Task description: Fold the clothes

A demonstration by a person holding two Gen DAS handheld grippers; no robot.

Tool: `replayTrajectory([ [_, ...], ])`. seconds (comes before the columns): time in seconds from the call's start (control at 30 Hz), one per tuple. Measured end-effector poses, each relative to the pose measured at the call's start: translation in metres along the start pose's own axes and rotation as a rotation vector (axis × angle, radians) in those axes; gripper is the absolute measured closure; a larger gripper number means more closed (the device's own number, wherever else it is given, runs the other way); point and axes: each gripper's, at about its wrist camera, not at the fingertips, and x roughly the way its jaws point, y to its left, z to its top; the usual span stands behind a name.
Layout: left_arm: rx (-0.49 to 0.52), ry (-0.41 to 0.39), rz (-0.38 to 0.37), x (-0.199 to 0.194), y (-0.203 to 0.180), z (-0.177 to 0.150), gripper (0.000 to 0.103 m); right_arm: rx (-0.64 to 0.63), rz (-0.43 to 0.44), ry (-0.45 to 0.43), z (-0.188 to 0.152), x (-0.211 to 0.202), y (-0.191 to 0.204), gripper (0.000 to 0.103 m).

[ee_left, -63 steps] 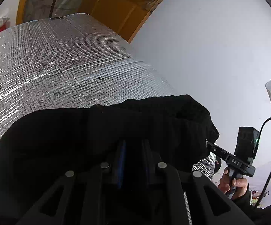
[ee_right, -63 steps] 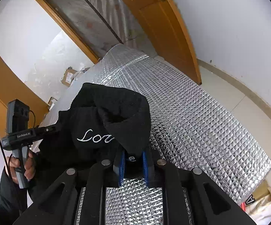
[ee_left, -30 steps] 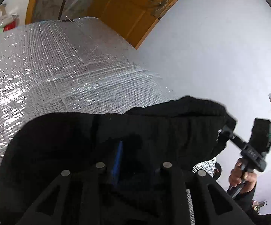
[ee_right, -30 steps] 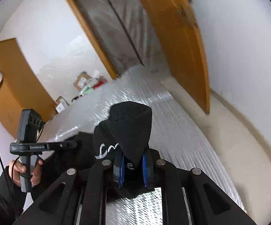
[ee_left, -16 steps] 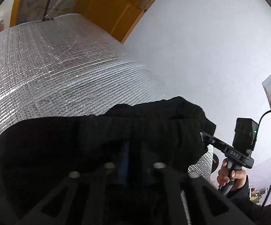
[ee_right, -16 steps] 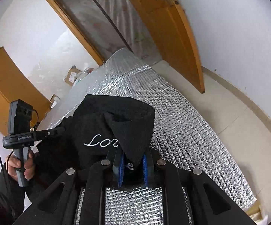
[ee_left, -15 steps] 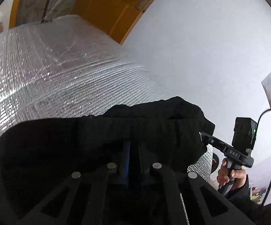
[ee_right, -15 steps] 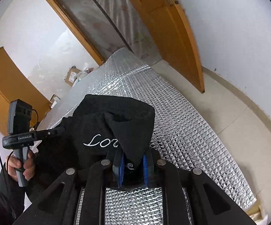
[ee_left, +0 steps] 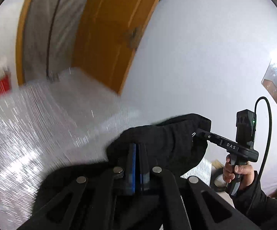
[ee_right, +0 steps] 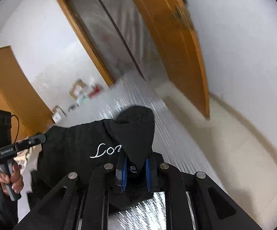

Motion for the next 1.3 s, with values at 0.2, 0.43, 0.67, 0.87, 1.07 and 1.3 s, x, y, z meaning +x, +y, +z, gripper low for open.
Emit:
replayTrajectory([
  [0.2, 0.141, -0.254, 0.134, -0.109, -0.060, 0.057, 0.100, -0.117, 0.061, -0.194, 0.081, -0.041, 0.066, 0.088],
  [0.43, 0.311, -0.485, 0.283, -0.210, -0.141, 0.097, 0.100, -0.257, 0.078, -0.415, 0.165, -0.127, 0.140, 0.089],
  [0.67, 0.456, -0.672, 0.327, -0.286, -0.232, 0.130, 0.100, -0.327, 0.036, -0.634, 0.228, -0.225, 0.193, 0.089],
  [0.87, 0.513, -0.756, 0.323, -0.316, -0.286, 0.128, 0.100, -0.369, -0.024, -0.763, 0.258, -0.284, 0.221, 0.089],
  [1.07, 0.553, -0.793, 0.314, -0.335, -0.304, 0.110, 0.100, -0.390, -0.011, -0.805, 0.275, -0.296, 0.246, 0.088],
  [1.3, 0.412, -0.763, 0.426, -0.340, -0.251, 0.071, 0.100, -0.451, 0.175, -0.598, 0.252, -0.189, 0.295, 0.088],
])
